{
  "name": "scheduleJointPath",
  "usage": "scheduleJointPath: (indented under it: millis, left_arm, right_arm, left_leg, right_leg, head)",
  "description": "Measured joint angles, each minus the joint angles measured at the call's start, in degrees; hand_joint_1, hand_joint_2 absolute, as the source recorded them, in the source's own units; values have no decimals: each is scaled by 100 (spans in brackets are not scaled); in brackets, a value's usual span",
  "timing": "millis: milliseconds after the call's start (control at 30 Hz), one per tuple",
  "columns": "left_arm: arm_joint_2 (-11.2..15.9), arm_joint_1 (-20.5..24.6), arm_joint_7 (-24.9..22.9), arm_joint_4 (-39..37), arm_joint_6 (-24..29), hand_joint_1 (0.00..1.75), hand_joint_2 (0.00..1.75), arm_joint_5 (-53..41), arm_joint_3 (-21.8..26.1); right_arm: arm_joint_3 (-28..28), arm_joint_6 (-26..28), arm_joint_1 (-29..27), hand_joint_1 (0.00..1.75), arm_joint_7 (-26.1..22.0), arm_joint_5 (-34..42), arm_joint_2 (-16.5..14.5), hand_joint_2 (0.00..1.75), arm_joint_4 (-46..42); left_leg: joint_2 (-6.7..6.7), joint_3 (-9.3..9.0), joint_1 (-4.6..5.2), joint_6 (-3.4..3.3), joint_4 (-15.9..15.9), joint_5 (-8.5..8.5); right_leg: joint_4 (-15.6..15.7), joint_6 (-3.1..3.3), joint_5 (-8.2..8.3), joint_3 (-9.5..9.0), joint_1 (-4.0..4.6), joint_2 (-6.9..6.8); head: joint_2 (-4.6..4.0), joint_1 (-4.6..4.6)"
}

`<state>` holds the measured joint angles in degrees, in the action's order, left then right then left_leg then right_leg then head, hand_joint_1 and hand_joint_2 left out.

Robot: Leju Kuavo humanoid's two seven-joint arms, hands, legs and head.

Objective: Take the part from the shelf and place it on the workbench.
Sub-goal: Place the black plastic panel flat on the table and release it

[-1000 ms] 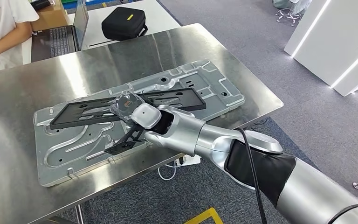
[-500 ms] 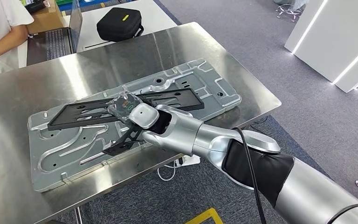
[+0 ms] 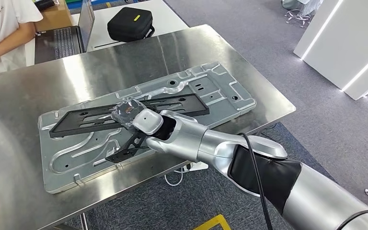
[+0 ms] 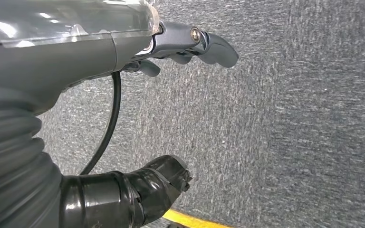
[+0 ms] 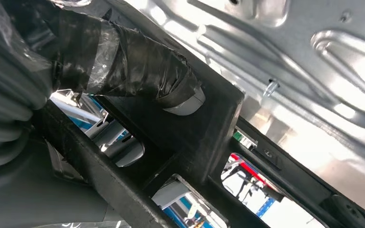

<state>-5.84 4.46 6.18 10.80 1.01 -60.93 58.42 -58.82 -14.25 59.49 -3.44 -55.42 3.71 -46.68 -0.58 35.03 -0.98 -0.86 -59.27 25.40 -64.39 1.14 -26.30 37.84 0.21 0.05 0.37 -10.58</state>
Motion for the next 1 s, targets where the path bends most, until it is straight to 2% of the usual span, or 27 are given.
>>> scheduleJointPath:
  millis: [33,100,167,233,300,367,400,433,467,500,567,600,733,800,867,900,933,967,1000]
  left_arm:
    - [-1,2,0,0,-3,0,175,-7,1]
    - [-4,4,-1,0,-9,0,175,-23,2]
    - [-3,2,-1,0,-14,0,175,-28,3]
    - [-2,-2,2,0,-16,0,175,-30,3]
    - [8,-1,8,1,-16,0,175,-31,3]
    - [24,-3,18,1,-18,0,175,-34,3]
    - [30,-6,25,0,-20,0,175,-36,3]
    - [31,-8,32,0,-22,0,175,-39,3]
    - [32,-8,43,1,-25,0,175,-44,3]
    - [33,-7,57,1,-28,0,175,-50,3]
    - [33,-2,85,2,-35,0,175,-68,3]
    - [32,-1,97,2,-38,0,175,-76,3]
    - [17,-4,111,3,-35,0,175,-89,4]
    - [11,-1,112,4,-30,0,175,-90,5]
    - [10,0,112,4,-26,0,175,-91,5]
    - [10,-1,110,4,-20,0,175,-93,5]
    - [9,-1,104,4,-9,0,175,-96,5]
    - [7,0,98,4,1,0,175,-96,5]
    - [3,1,97,4,5,0,175,-93,7]
  right_arm:
    - [0,3,7,175,-1,1,-9,175,1]
    - [-1,8,11,175,-1,3,-30,175,8]
    - [-1,14,8,175,0,3,-45,175,15]
    - [-2,21,6,175,0,3,-59,175,21]
    - [-2,30,5,175,1,3,-81,175,26]
    - [-3,37,-17,175,-2,3,-104,175,40]
    - [-4,38,-35,175,-3,3,-113,175,52]
    - [-5,39,-51,175,-5,3,-118,175,65]
    - [-6,42,-61,175,-6,3,-122,175,77]
    - [-7,48,-65,175,-6,3,-127,175,89]
    - [-7,69,-62,175,-9,3,-138,175,118]
    - [-7,79,-62,175,-12,3,-145,175,136]
    - [-14,102,-73,175,-27,5,-156,175,196]
    - [-16,112,-72,175,-31,5,-157,175,228]
    - [-28,124,-83,175,-37,5,-160,175,271]
    - [-39,129,-94,175,-44,5,-164,175,297]
    - [-49,137,-103,175,-56,5,-174,175,330]
    - [-57,149,-106,175,-72,5,-190,175,364]
    - [-60,168,-103,175,-91,4,-209,175,401]
  left_leg:
    - [2,1,2,14,3,2]
    - [12,12,-4,58,21,-6]
    - [18,-3,2,107,29,10]
    - [22,36,15,141,-97,123]
    - [24,238,2,167,-538,371]
    - [25,570,-13,210,-1213,634]
    - [26,688,-21,232,-1429,666]
    - [28,702,-31,250,-1423,582]
    - [31,605,-42,264,-1196,402]
    - [36,434,-54,275,-815,203]
    - [34,133,-51,258,-217,2]
    - [30,72,-44,232,-88,-1]
    - [22,59,-47,88,-46,0]
    - [25,42,-59,29,-20,-12]
    - [25,41,-54,4,-18,-7]
    - [24,39,-52,-1,-19,-3]
    - [21,33,-51,-4,-20,2]
    - [18,23,-50,-2,-21,7]
    - [15,9,-49,5,-21,14]
  right_leg:
    - [278,47,83,-131,28,0]
    - [449,99,86,-217,67,2]
    - [544,117,114,-264,46,-3]
    - [658,137,156,-339,-2,-14]
    - [693,156,169,-370,-16,-19]
    - [681,171,158,-371,-12,-20]
    - [668,173,147,-371,-12,-19]
    - [648,167,132,-370,-15,-17]
    - [617,152,108,-370,-23,-15]
    - [571,128,73,-369,-33,-14]
    - [473,67,5,-336,-21,-5]
    - [437,39,-15,-316,-8,-3]
    - [339,-48,-89,-270,-9,-2]
    - [-114,-109,-357,-69,-36,-2]
    - [-846,-147,-678,293,-56,-2]
    - [-1095,-154,-733,428,-62,-3]
    - [-1158,-150,-682,478,-64,-3]
    - [-995,-135,-524,419,-63,-3]
    - [-638,-106,-295,264,-58,-2]
  head:
    - [0,0]
    - [0,1]
    - [0,1]
    - [0,3]
    - [0,4]
    - [0,5]
    - [0,5]
    - [0,5]
    - [0,4]
    - [0,5]
    - [1,6]
    - [1,5]
    - [1,4]
    - [0,4]
    - [1,4]
    - [1,4]
    - [1,4]
    - [0,3]
    - [0,4]
